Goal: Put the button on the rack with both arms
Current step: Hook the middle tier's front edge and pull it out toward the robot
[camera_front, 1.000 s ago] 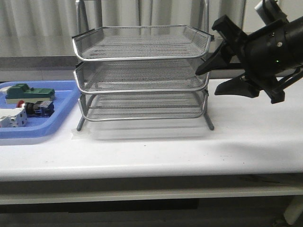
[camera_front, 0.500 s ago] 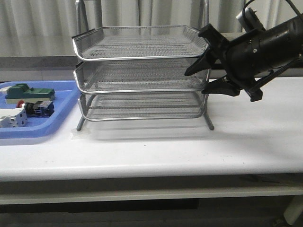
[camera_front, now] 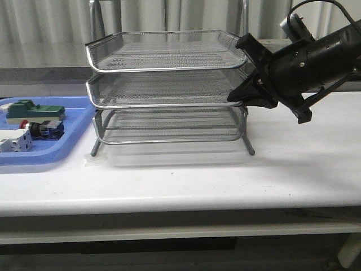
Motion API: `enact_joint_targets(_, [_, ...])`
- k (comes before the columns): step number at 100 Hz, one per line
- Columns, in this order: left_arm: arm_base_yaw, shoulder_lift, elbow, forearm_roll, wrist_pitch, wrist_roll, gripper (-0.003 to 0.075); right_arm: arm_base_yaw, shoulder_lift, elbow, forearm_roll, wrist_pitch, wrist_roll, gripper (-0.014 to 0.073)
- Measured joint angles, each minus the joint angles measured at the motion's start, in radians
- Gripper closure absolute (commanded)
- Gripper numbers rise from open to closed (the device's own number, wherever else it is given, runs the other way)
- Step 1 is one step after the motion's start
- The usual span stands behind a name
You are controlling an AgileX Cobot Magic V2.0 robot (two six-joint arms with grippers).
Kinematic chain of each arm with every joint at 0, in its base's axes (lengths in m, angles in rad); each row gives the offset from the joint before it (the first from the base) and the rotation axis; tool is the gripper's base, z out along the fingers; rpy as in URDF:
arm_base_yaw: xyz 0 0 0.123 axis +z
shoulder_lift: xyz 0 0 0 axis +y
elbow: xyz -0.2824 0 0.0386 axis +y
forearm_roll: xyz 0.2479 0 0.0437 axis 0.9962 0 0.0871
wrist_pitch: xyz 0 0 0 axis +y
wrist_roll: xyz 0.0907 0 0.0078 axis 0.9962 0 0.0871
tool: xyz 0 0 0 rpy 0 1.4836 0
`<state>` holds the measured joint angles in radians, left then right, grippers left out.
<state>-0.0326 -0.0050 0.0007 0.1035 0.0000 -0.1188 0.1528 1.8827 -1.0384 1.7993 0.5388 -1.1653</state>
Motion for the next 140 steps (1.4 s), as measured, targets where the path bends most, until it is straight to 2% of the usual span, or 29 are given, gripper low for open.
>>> enact_joint_targets(28, [0.0, 0.0, 0.0, 0.0, 0.0, 0.0, 0.0716, 0.0, -0.002, 0.029, 0.008, 0.02, -0.004, 0.0651])
enact_joint_targets(85, [0.0, 0.0, 0.0, 0.0, 0.0, 0.0, 0.0716, -0.004, -0.209, 0.354, 0.042, 0.078, -0.089, 0.0651])
enact_joint_targets(112, [0.0, 0.0, 0.0, 0.0, 0.0, 0.0, 0.0716, -0.002, -0.267, 0.402, 0.036, 0.076, -0.097, 0.0643])
enact_joint_targets(124, [0.0, 0.0, 0.0, 0.0, 0.0, 0.0, 0.0716, -0.002, -0.268, 0.404, 0.031, 0.074, -0.097, 0.0544])
enact_joint_targets(140, [0.0, 0.0, 0.0, 0.0, 0.0, 0.0, 0.0716, -0.002, -0.271, 0.409, 0.019, 0.064, -0.089, 0.0242])
